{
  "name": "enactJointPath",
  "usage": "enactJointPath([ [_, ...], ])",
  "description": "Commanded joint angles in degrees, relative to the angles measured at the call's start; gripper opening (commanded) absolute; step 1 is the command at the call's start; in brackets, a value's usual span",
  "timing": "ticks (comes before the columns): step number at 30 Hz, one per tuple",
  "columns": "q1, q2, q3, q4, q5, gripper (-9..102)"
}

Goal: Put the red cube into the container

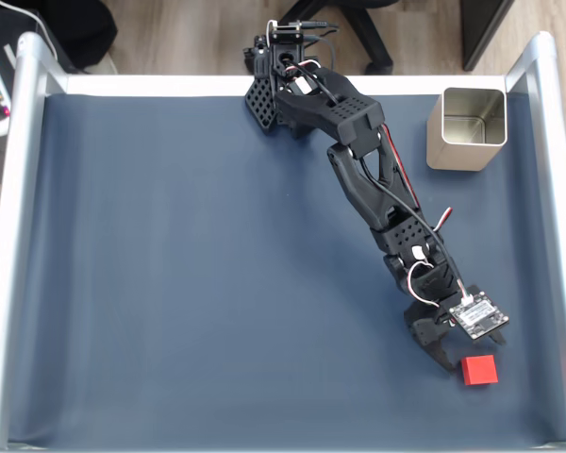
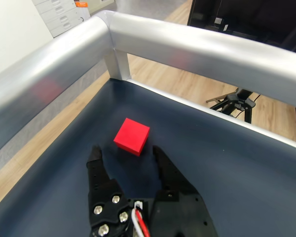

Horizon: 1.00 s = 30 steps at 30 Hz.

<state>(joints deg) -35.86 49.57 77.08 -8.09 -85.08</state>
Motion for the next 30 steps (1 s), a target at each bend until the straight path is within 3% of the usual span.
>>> enactJointPath([
  [1, 0.0, 0.3, -4.2, -1.1, -0.9, 35],
  [10, -0.7, -1.3, -6.8, -1.3, -0.7, 34],
  [30, -1.6, -1.2, -6.7, -2.0, -4.0, 18],
])
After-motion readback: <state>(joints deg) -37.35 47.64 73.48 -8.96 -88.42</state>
